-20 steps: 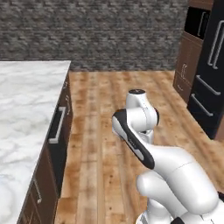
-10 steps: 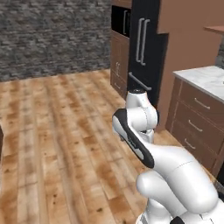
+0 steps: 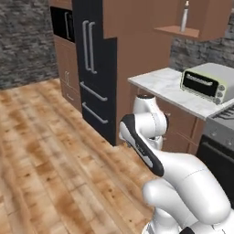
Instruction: Move the cutting board and knife to the sink. Then move spray from the cabinet to the counter.
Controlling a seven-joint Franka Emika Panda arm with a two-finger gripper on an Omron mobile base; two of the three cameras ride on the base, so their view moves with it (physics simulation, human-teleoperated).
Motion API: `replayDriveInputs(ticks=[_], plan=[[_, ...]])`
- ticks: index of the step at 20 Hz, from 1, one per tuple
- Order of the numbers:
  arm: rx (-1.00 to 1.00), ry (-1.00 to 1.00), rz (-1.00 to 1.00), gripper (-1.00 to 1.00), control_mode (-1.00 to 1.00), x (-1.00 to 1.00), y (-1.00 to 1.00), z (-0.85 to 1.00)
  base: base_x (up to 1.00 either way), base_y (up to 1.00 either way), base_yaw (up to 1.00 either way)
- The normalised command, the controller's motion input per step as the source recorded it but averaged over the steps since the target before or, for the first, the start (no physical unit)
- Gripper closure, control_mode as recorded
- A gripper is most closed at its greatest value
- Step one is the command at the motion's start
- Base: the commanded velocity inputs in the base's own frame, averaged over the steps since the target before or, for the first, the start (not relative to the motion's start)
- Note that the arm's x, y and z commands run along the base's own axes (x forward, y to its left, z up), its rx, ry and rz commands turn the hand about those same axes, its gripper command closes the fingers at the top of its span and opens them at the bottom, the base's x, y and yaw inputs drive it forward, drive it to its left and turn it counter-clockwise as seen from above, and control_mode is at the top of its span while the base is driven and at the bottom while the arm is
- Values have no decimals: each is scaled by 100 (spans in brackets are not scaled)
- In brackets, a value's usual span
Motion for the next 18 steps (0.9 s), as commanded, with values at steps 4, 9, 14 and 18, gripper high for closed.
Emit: replayDriveInputs(ticks=[4,9,14,18], plan=[[0,0,0,-100,100,0,0,0,84,-6,-37],[0,0,0,-100,100,0,0,0,87,-3,-34],[0,0,0,-100,100,0,0,0,87,-2,-34],[0,0,0,-100,100,0,0,0,82,6,-42]])
